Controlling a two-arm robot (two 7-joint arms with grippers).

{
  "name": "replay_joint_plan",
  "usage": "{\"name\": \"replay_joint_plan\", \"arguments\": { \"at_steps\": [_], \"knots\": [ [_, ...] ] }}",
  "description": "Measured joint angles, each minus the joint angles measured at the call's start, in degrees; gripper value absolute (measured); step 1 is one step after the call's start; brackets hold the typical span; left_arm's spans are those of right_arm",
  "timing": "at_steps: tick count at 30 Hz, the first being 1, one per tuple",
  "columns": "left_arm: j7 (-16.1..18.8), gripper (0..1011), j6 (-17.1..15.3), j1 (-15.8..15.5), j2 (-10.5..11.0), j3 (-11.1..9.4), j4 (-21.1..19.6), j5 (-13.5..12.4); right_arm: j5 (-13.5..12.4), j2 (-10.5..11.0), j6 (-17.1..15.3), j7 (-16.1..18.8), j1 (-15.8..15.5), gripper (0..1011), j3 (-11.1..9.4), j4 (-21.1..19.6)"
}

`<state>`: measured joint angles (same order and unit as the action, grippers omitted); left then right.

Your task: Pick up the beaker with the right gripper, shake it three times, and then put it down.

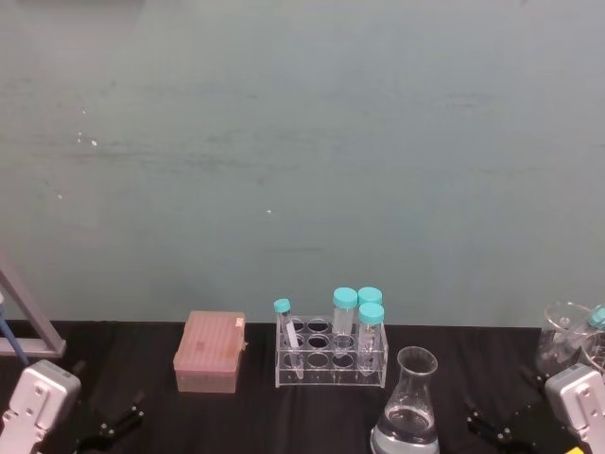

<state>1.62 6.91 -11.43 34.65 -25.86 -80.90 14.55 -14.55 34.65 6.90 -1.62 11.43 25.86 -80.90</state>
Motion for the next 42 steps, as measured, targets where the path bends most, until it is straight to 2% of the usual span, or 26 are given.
{"name": "replay_joint_plan", "arguments": {
  "at_steps": [42],
  "knots": [
    [0.0, 1000, 0.0, 0.0, 0.0, 0.0, 0.0, 0.0, 0.0, 0.0, 0.0, 0.0, 0.0, 1000, 0.0, 0.0]
  ]
}}
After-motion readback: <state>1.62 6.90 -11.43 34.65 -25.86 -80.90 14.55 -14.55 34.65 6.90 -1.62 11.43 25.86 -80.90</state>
